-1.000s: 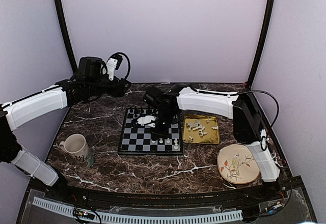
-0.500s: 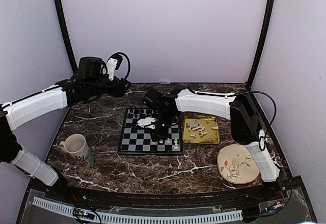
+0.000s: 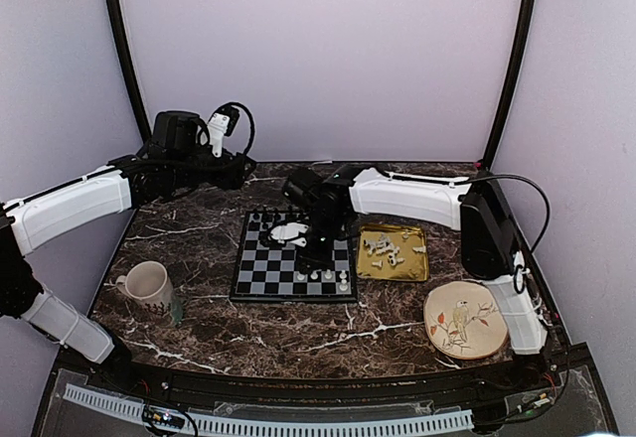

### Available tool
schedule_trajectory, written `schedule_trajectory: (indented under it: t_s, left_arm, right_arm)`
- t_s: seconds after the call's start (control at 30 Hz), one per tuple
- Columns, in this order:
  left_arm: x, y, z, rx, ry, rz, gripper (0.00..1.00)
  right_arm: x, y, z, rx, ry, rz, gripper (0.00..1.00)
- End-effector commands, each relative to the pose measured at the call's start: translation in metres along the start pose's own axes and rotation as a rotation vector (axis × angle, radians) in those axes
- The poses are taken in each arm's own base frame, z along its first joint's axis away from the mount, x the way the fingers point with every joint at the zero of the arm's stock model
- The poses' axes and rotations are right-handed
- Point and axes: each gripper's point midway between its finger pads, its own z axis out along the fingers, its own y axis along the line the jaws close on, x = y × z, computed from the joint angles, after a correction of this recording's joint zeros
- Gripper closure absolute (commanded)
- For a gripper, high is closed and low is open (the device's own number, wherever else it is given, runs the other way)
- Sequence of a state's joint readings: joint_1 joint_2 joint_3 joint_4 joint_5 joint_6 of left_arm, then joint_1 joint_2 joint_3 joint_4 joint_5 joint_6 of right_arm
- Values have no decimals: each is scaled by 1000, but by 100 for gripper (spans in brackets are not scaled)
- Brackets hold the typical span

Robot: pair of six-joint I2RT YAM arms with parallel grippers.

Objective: Set up the chess pieces on the board
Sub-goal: Place the pawn at e2, then pick up the pawn from the storage box.

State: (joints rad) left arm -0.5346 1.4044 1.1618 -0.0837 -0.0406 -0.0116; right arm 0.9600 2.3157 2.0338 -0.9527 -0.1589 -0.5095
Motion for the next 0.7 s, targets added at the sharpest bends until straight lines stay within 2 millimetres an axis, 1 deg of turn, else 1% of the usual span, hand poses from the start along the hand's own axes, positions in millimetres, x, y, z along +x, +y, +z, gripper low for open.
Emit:
schedule_trajectory:
  t_s: [0.0, 0.1, 0.13, 0.17, 0.23, 0.3, 0.4, 0.47, 0.53, 0.6, 0.67]
  left_arm:
    - [4, -1, 1, 19, 4, 3, 32]
    - [7, -4, 4, 33, 13, 3, 32]
    - [7, -5, 4, 38, 14, 3, 32]
    - [9, -5, 5, 42, 18, 3, 32]
    - [9, -7, 6, 52, 19, 3, 32]
    - [10, -9, 7, 63, 20, 3, 32]
    - [11, -12, 9, 79, 22, 5, 33]
    - [13, -14, 10, 90, 28, 6, 33]
    - [14, -16, 12, 99, 32, 4, 33]
    - [15, -16, 13, 105, 35, 3, 33]
    - [16, -18, 13, 112, 38, 2, 33]
  right_arm:
    - [3, -18, -68, 84, -98, 56, 74]
    - [33, -33, -83, 113, -103, 127, 74]
    - [45, -38, -89, 124, -104, 153, 74]
    - [59, -44, -91, 128, -95, 185, 74]
    - [93, -58, -92, 135, -72, 261, 74]
    - [122, -68, -92, 142, -56, 323, 75]
    - [157, -74, -90, 154, -35, 386, 76]
    - [172, -73, -88, 165, -16, 402, 77]
    - [181, -71, -83, 178, 2, 399, 78]
    - [186, -69, -78, 173, 12, 405, 78]
    - [185, -66, -74, 155, 10, 408, 78]
